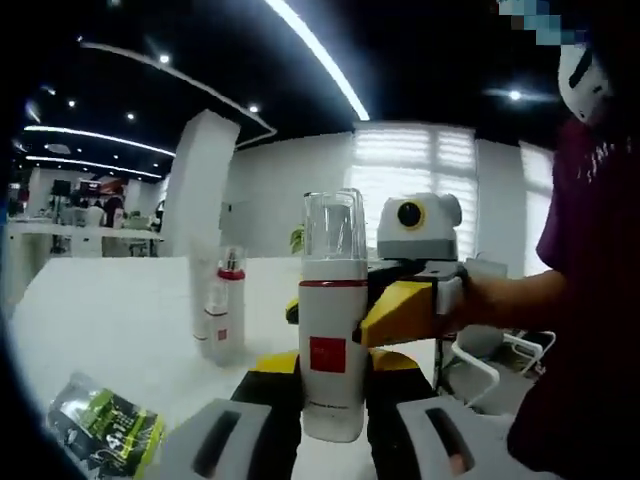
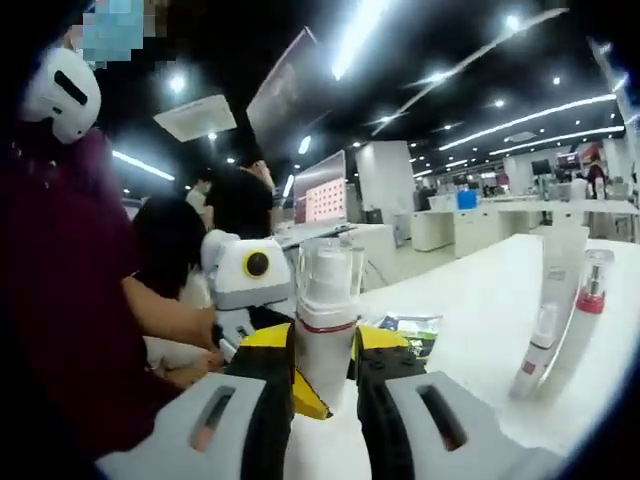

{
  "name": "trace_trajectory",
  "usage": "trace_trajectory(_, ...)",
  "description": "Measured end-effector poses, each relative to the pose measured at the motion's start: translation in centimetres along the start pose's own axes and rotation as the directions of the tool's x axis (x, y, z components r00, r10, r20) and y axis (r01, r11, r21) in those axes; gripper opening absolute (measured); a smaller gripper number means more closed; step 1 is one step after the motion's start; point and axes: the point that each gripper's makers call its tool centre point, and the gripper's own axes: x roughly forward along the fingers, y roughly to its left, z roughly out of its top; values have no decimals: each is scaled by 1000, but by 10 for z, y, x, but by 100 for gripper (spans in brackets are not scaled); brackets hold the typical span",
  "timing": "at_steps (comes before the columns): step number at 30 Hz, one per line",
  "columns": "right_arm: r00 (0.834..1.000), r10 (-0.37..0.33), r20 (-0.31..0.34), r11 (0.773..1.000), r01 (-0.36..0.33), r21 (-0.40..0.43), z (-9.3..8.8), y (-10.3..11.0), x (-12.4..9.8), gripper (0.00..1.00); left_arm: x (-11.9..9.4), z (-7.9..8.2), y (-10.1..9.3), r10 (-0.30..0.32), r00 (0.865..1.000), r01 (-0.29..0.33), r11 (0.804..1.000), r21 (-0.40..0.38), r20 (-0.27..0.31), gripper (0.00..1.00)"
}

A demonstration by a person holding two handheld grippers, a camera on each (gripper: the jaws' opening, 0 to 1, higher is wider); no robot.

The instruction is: Arrange the skincare products in the storage area until every visible bottle or jar stands upright without overlapping.

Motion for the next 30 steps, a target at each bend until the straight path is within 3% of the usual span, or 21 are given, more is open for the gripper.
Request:
trace_trajectory(2, 995, -92, -29, 995, 91, -44, -3, -7, 6, 25, 3, 1, 8, 87, 996, -87, 996, -30, -8, 22)
trace_trajectory(4, 986, -165, -36, 985, 163, -61, -5, -13, 12, 25, 3, -1, 19, 194, 980, -193, 980, 46, -32, 22)
trace_trajectory(7, 973, -230, -38, 973, 229, -21, -5, -20, 15, 25, 3, 2, 24, 255, 967, -253, 965, 73, -18, 22)
trace_trajectory(9, 971, -236, -40, 972, 237, 10, -5, -20, 18, 24, 4, 2, 23, 259, 966, -257, 963, 76, -13, 22)
trace_trajectory(11, 968, -244, -51, 963, 249, 102, -6, -19, 15, 22, 3, 2, 24, 261, 965, -260, 963, 78, -15, 22)
trace_trajectory(12, 982, -190, -22, 977, 191, 91, -2, -15, 15, 21, 2, 2, 20, 231, 973, -230, 971, 72, -6, 22)
trace_trajectory(13, 981, -191, -21, 977, 192, 88, -2, -16, 13, 21, 3, 5, 16, 192, 981, -193, 980, 53, 22, 22)
trace_trajectory(15, 992, -117, -39, 990, 119, 79, -4, -10, 11, 20, 3, 1, 5, 69, 998, -68, 998, -15, 16, 22)
trace_trajectory(17, 998, -34, -44, 998, 36, 57, -5, -2, 7, 20, -2, 0, -6, -75, 997, 76, 995, -67, 27, 24)
trace_trajectory(19, 999, 32, -38, 999, -31, 38, -3, 6, 3, 20, -7, 2, -14, -148, 989, 149, 987, -67, 29, 25)
trace_trajectory(21, 994, 107, -33, 994, -106, 26, 1, 14, -2, 20, -11, 2, -24, -234, 972, 235, 968, -83, 19, 26)
trace_trajectory(23, 989, 144, -37, 989, -145, -21, 4, 18, -6, 19, -14, 5, -28, -272, 962, 273, 956, -103, 31, 28)
trace_trajectory(24, 982, 183, -41, 982, -185, -44, 5, 24, -7, 19, -16, 6, -33, -308, 951, 310, 944, -115, 37, 29)
trace_trajectory(28, 959, 278, -48, 958, -281, -63, 11, 38, -10, 19, -17, 3, -44, -377, 926, 376, 916, -138, 26, 33)
trace_trajectory(29, 948, 316, -42, 946, -318, -54, 12, 43, -11, 19, -17, -1, -49, -404, 915, 401, 903, -154, 8, 31)
trace_trajectory(30, 926, 376, -37, 926, -377, -30, 14, 52, -14, 19, -21, -8, -60, -471, 881, 457, 869, -191, -32, 29)
